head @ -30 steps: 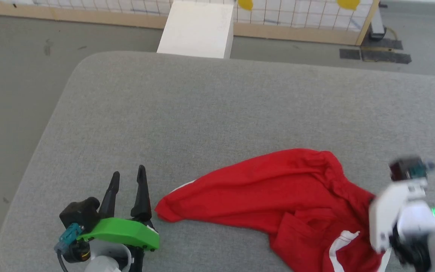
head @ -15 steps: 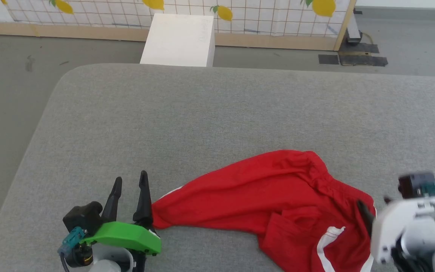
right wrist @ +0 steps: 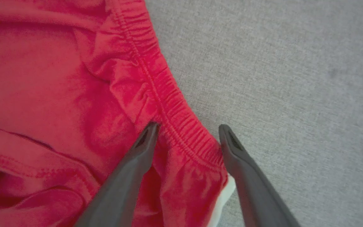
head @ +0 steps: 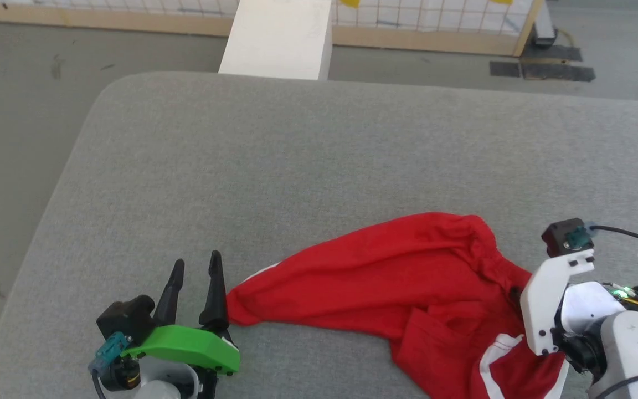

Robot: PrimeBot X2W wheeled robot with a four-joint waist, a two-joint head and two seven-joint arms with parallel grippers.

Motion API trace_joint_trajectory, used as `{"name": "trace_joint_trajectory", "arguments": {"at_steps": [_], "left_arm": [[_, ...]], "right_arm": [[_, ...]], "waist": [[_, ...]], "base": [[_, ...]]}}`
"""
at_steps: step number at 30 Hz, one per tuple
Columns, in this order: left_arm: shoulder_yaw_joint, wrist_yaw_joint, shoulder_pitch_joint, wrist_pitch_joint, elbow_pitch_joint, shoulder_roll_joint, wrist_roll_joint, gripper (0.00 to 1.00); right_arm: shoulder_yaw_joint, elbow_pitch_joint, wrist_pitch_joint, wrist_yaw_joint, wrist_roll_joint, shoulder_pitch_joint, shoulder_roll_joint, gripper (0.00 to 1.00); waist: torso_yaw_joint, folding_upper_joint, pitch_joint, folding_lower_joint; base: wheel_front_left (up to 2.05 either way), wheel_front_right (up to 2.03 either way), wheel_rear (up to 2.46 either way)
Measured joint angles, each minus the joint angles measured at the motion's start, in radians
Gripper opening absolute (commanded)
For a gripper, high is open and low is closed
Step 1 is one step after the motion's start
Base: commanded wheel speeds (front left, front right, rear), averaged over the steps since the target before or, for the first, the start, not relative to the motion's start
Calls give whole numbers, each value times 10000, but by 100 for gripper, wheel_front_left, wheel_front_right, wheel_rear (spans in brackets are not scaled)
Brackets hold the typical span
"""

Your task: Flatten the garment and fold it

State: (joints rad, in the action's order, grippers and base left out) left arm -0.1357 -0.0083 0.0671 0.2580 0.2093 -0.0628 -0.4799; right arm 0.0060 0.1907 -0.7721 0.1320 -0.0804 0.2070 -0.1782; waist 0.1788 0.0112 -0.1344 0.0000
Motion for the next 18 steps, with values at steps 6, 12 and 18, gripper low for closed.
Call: {"name": "trace_joint_trajectory", "arguments": {"at_steps": [6,12,18], "left_arm": [[50,-10,1,0,86,19,2,100],[29,-86,69,0,157,46,4,100],[27,-96,67,2,215,59,6,100]], "right_arm": [[-35,-146,69,0,-192,44,-165,0],[-800,-1503,658,0,-355,-803,-257,0],[-842,-2270,368,0,-456,-3391,-280,0]], "waist": [[103,0,-168,0],[22,0,15,0],[-213,0,159,0]], "base": [[0,0,0],[0,0,0],[0,0,0]]}}
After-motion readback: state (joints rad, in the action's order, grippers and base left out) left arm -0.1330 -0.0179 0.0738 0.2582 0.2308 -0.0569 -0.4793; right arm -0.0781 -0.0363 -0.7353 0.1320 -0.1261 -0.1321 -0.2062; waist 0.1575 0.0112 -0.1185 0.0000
